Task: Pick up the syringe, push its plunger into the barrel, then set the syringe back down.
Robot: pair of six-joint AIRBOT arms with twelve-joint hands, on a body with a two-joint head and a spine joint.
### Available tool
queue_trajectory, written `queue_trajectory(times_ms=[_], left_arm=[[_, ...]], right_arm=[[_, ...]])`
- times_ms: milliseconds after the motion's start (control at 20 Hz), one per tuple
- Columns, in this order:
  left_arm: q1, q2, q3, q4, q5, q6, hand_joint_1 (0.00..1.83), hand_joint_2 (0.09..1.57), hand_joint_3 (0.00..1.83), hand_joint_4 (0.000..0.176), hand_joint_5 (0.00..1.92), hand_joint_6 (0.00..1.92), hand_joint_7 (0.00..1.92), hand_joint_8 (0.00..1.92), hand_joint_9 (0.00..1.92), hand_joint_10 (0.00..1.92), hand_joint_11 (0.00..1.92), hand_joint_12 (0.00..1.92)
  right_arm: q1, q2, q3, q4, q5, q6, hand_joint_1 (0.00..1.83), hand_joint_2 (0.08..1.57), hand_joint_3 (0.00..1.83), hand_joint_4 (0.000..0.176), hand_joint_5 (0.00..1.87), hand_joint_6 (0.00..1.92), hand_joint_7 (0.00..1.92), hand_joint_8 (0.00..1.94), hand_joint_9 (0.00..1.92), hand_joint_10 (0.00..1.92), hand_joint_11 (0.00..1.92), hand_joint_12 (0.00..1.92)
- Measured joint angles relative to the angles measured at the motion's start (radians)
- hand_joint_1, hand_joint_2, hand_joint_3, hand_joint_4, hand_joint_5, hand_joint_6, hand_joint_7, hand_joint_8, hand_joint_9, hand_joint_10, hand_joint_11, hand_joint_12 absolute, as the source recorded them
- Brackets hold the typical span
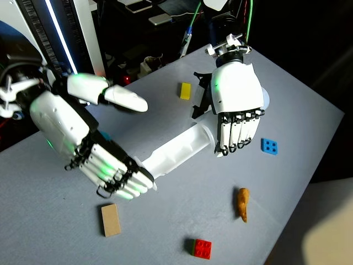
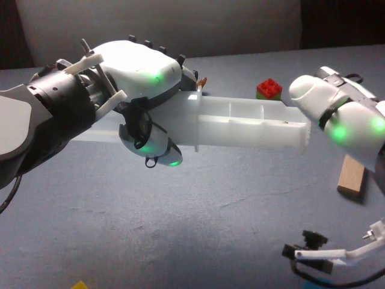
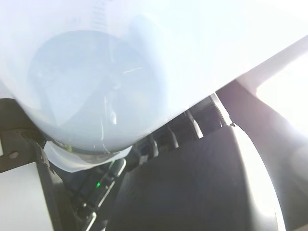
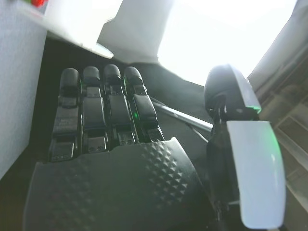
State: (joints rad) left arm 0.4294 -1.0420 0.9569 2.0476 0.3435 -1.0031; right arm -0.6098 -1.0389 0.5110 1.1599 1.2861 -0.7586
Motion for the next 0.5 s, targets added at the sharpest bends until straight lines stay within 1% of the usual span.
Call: queue_trajectory(times_ms=[50,100,150,200,250,300,350,400,450,500], left_arm=[[0.0,0.0,0.001,0.0,0.0,0.0,1.38,1.11,0.0,0.0,0.91,0.92,0.97,1.03,0.99,1.17,0.93,1.12],[0.002,0.006,0.001,0.002,-0.002,0.0,1.38,1.11,0.0,0.0,0.91,0.91,0.96,1.05,1.0,1.16,0.96,1.08],[0.002,0.009,0.001,0.002,-0.002,0.001,1.39,1.1,0.0,0.0,0.95,0.87,0.97,1.02,1.01,1.13,0.97,1.06],[0.002,0.012,0.001,0.002,-0.003,0.0,1.39,1.1,0.0,0.0,0.96,0.84,0.97,1.03,1.0,1.15,0.95,1.09],[0.002,0.012,0.002,0.002,-0.001,0.0,1.39,1.09,0.0,0.0,0.97,0.84,0.97,1.02,1.01,1.14,0.96,1.09],[0.002,0.012,0.002,0.002,0.0,0.0,1.38,1.11,0.0,0.0,0.94,0.84,0.95,1.06,0.99,1.2,0.97,1.14],[0.002,0.012,0.002,0.002,-0.002,0.0,1.38,1.11,0.0,0.0,0.95,0.83,0.94,1.07,0.99,1.2,0.97,1.15],[0.002,0.012,0.002,0.002,-0.002,0.002,1.38,1.11,0.0,0.0,0.96,0.85,0.9,1.12,0.97,1.2,0.93,1.15],[0.002,0.012,0.002,0.003,-0.001,0.007,1.38,1.11,0.0,0.0,0.98,0.85,0.91,1.1,0.97,1.19,0.9,1.15],[0.002,0.012,0.003,0.003,-0.001,0.008,1.39,1.1,0.0,0.0,0.96,0.86,0.95,1.05,1.0,1.14,0.93,1.15]], right_arm=[[0.0,-0.002,0.0,-0.002,-0.004,0.0,0.24,1.15,0.0,0.0,0.16,0.0,0.18,0.01,0.16,0.0,0.0,0.37],[-0.002,-0.007,0.0,-0.002,-0.006,0.002,0.25,1.15,0.0,0.0,0.17,0.0,0.19,0.0,0.17,0.0,0.0,0.4],[-0.008,-0.011,0.001,-0.005,-0.005,0.003,0.28,1.14,0.0,0.0,0.17,0.0,0.18,0.0,0.16,0.0,0.0,0.38],[-0.011,-0.017,0.002,0.001,-0.006,0.006,0.27,1.14,0.0,0.0,0.17,0.0,0.19,0.0,0.17,0.0,0.0,0.39],[-0.013,-0.023,0.005,0.002,-0.007,0.008,0.26,1.14,0.0,0.0,0.18,0.0,0.19,0.0,0.17,0.0,0.0,0.37],[-0.013,-0.031,0.012,0.002,-0.012,0.006,0.27,1.14,0.0,0.0,0.19,0.0,0.2,0.0,0.18,0.0,0.0,0.41],[-0.013,-0.038,0.019,-0.001,-0.02,-0.001,0.26,1.14,0.0,0.0,0.18,0.0,0.19,0.0,0.17,0.0,0.0,0.38],[-0.013,-0.05,0.03,-0.002,-0.027,-0.005,0.26,1.14,0.0,0.0,0.19,0.0,0.19,0.0,0.17,0.0,0.0,0.41],[-0.013,-0.06,0.04,-0.001,-0.028,-0.006,0.27,1.14,0.0,0.0,0.2,0.0,0.2,0.0,0.18,0.0,0.0,0.45],[-0.01,-0.072,0.053,-0.001,-0.029,-0.007,0.27,1.14,0.0,0.0,0.19,0.0,0.2,0.0,0.17,0.0,0.0,0.43]])
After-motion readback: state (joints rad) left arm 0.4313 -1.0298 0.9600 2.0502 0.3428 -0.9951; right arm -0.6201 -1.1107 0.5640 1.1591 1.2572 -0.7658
